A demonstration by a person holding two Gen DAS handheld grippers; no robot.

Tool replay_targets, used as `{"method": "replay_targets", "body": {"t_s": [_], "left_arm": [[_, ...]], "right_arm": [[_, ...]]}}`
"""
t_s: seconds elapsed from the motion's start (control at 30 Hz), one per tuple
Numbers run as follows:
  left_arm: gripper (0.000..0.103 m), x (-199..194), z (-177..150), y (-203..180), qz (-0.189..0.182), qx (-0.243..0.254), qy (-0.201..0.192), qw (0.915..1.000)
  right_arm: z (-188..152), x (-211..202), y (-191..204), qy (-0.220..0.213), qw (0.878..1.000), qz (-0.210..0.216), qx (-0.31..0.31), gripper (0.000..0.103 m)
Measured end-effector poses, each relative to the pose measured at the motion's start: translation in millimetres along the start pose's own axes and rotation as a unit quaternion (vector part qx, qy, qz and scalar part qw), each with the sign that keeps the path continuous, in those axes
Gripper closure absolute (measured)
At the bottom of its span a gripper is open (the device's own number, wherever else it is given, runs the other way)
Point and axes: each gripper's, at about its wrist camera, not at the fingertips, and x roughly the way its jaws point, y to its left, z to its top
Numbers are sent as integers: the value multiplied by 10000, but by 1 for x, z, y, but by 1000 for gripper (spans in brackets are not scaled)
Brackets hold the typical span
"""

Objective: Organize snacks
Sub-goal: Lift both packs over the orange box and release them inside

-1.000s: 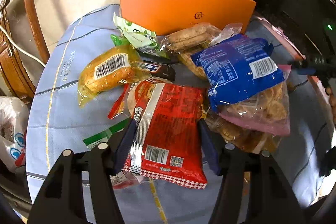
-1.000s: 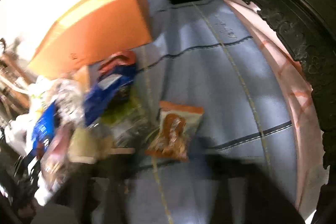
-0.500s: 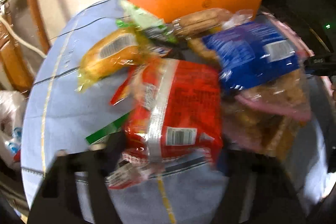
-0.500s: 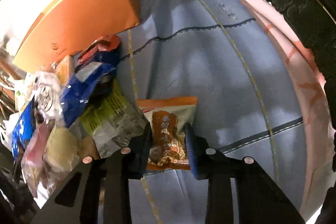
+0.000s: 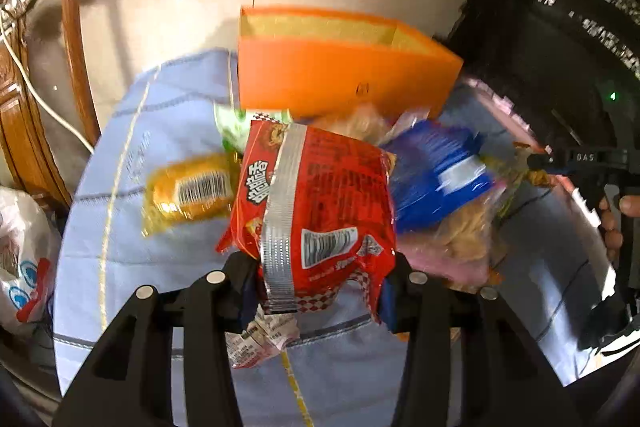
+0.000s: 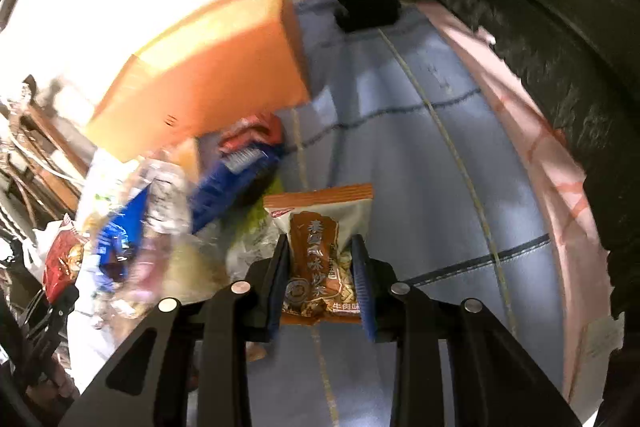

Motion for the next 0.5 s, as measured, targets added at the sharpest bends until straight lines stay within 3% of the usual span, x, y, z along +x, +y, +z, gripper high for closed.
{"method": "replay_targets", "body": {"t_s": [0.27,0.5], "left_arm": [[59,-40,31,0,-145,-119,-503,9986],[58,-54,93,-11,-187,46,-888,9959]], "right_arm": [[20,-55,33,-595,9969,432,-274,73],[74,-86,78,-1191,9874,823,-641,73]]}}
